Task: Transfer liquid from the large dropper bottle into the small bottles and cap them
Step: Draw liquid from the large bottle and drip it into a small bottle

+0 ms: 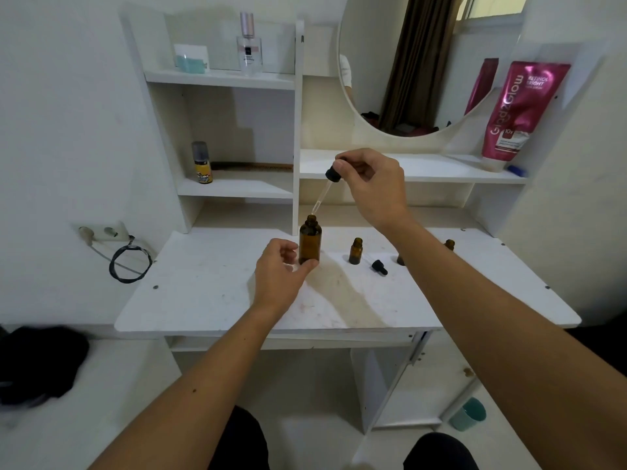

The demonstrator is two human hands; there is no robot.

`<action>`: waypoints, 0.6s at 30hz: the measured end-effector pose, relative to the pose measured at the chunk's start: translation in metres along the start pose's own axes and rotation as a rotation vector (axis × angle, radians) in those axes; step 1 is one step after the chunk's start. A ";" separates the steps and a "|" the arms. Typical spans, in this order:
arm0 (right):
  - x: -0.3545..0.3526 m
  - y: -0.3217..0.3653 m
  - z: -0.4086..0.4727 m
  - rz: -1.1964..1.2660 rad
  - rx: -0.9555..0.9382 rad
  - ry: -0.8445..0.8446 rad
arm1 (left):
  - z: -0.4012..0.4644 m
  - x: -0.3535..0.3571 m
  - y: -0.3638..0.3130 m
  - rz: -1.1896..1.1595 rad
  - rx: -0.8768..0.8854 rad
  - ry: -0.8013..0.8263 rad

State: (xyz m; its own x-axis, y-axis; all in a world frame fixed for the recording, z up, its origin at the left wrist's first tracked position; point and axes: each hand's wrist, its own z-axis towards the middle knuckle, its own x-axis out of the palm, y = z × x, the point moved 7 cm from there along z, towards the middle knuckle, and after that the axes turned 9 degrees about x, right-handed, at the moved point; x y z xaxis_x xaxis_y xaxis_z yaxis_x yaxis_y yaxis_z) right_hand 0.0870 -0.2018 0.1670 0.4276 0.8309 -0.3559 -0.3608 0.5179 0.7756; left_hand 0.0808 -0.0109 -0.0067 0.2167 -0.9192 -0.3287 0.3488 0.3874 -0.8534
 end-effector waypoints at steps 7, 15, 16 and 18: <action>0.018 -0.003 -0.002 -0.075 -0.025 0.064 | 0.015 0.017 0.003 -0.074 -0.035 0.083; 0.043 -0.021 -0.012 -0.153 0.043 0.183 | 0.020 0.019 0.010 -0.087 -0.075 0.073; 0.045 -0.024 -0.012 -0.151 0.063 0.184 | 0.020 0.019 0.010 -0.091 -0.074 0.072; 0.047 -0.028 -0.012 -0.150 0.094 0.174 | 0.019 0.019 0.010 -0.091 -0.072 0.072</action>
State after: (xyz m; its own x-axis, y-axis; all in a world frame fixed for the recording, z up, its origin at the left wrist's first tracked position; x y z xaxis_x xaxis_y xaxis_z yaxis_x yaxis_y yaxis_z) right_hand 0.1072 -0.1745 0.1224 0.3179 0.7732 -0.5487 -0.2216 0.6233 0.7499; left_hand 0.1058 -0.0232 -0.0135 0.1204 -0.9539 -0.2749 0.2971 0.2988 -0.9069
